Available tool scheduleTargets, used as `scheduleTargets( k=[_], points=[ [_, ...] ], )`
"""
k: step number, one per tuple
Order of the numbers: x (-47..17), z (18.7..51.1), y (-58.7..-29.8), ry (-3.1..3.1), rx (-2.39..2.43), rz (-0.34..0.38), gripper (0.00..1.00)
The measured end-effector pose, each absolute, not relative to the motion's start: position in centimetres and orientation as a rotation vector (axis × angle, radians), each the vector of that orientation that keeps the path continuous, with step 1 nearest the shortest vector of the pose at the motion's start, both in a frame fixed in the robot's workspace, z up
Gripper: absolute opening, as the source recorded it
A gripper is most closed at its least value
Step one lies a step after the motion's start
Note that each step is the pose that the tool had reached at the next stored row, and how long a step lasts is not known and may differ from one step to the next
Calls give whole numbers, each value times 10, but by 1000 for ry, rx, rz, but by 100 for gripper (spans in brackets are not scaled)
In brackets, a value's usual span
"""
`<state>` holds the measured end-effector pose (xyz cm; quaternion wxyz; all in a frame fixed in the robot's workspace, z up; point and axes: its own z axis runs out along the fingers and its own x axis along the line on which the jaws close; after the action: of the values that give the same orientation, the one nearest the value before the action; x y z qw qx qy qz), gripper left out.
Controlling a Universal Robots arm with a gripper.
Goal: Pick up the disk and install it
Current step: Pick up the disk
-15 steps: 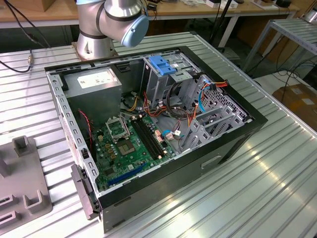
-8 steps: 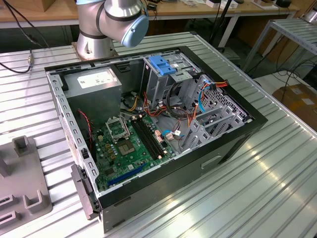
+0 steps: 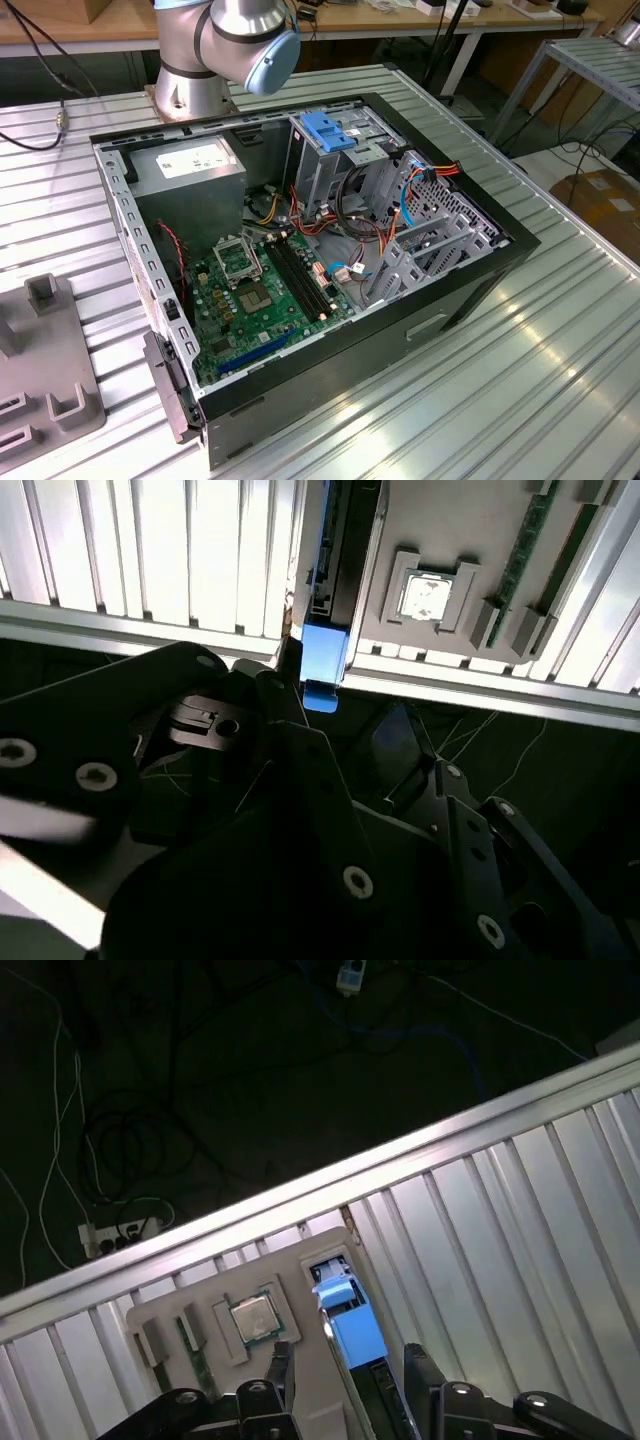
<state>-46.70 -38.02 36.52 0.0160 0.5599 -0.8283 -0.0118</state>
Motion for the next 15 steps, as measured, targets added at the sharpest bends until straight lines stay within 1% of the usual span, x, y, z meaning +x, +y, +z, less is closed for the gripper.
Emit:
scheduleTargets(
  k=[15],
  points=[
    [-467, 345, -379, -2318, 2070, -27, 56]
  ],
)
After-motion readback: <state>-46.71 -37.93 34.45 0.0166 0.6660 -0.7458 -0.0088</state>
